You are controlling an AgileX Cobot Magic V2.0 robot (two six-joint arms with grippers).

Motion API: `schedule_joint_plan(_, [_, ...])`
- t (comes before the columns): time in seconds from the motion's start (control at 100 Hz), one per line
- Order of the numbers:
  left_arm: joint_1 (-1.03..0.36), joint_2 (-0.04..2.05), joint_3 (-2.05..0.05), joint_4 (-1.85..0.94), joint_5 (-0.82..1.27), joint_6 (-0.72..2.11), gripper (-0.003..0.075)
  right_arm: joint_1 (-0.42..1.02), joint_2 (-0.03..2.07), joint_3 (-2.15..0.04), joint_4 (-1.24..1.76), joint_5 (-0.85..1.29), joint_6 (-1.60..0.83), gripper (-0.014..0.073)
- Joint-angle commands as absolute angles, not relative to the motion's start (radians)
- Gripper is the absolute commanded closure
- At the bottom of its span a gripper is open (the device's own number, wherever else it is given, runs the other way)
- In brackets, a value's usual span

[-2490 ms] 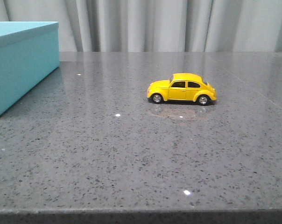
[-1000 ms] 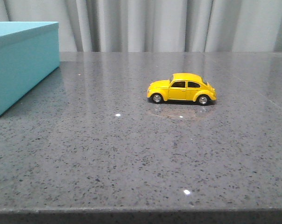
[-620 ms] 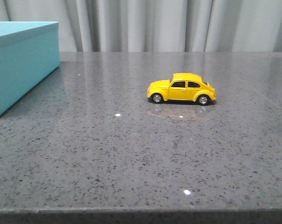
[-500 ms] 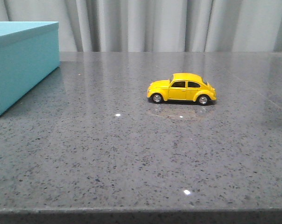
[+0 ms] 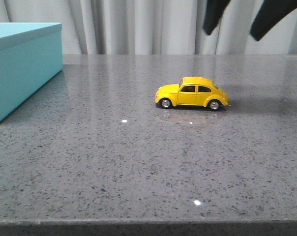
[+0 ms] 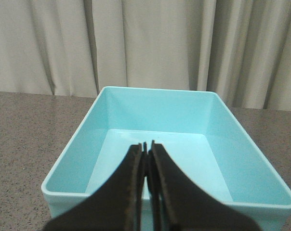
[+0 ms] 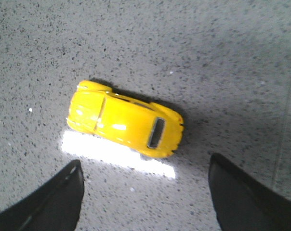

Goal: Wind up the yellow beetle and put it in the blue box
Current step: 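Lower the open right gripper over the yellow beetle car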

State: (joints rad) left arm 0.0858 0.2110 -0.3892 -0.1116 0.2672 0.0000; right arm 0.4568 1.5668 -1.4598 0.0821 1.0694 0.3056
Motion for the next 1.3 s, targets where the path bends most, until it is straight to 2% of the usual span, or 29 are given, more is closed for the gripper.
schedule_joint_plan(0.0, [0.084,0.229,-0.426,-0.122,0.189,-0.006,0.0739,0.467,1.601,-1.555,0.084,1.100,0.361,0.0049])
schedule_joint_plan(0.3, [0.084,0.229,-0.426,-0.122,0.191,-0.006,0.0739,0.492,1.743,-1.686,0.089,1.191,0.454,0.0049])
schedule_joint_plan(1.03, [0.084,0.229,-0.426,-0.122,0.191,-0.006,0.0739,0.500,1.829,-1.694,0.029,1.179,0.495,0.0055])
schedule_joint_plan(1.29, [0.084,0.229,-0.426,-0.122,0.191,-0.006,0.0739,0.500,1.830,-1.694,-0.075,1.263,0.495,0.0055])
